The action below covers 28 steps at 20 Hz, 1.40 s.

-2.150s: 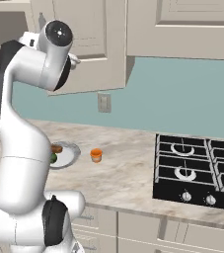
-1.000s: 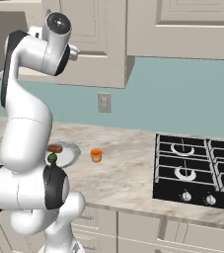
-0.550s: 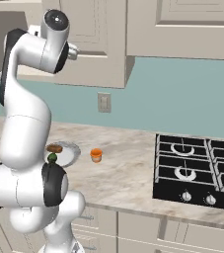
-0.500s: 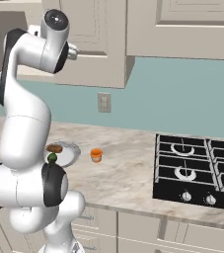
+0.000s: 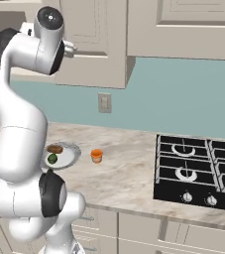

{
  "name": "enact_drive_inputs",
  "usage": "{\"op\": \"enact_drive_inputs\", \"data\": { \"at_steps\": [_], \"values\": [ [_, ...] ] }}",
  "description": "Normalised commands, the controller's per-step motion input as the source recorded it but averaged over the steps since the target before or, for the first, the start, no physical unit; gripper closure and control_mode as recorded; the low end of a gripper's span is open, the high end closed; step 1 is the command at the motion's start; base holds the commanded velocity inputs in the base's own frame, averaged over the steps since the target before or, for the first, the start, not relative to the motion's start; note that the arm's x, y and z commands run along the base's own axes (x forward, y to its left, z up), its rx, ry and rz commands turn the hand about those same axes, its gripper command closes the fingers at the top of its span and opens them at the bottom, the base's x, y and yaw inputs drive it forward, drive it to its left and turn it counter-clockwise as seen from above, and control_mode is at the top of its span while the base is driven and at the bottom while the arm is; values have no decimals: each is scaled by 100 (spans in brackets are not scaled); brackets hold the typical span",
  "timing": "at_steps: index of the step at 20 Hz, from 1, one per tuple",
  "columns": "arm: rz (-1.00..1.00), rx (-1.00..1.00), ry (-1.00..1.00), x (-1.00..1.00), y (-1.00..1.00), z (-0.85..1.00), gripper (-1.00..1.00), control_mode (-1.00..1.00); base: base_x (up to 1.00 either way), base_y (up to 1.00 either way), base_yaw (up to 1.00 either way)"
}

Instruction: Pick the avocado and bread from the counter and place them on the plate. Then pick the jam from the cabinet and place it next to the plate. Lastly close the cabinet door.

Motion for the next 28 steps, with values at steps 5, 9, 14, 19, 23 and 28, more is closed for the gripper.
{"op": "enact_drive_inputs", "data": {
  "at_steps": [5, 9, 14, 19, 23, 28],
  "values": [
    [0, -1, -6, -34, 0, 20, -100, -100, 0, 0, 0],
    [1, -9, -10, -64, 0, 26, -100, -100, 0, 0, 0],
    [0, -15, -12, -64, 0, 24, -100, -100, 0, 0, 0],
    [0, -20, -13, -67, -3, 19, -100, -100, 0, 0, 0],
    [0, -22, -13, -70, -1, 10, -100, -100, 0, 0, 0],
    [0, -20, -14, -73, 0, 4, -100, -100, 0, 0, 0]
  ]
}}
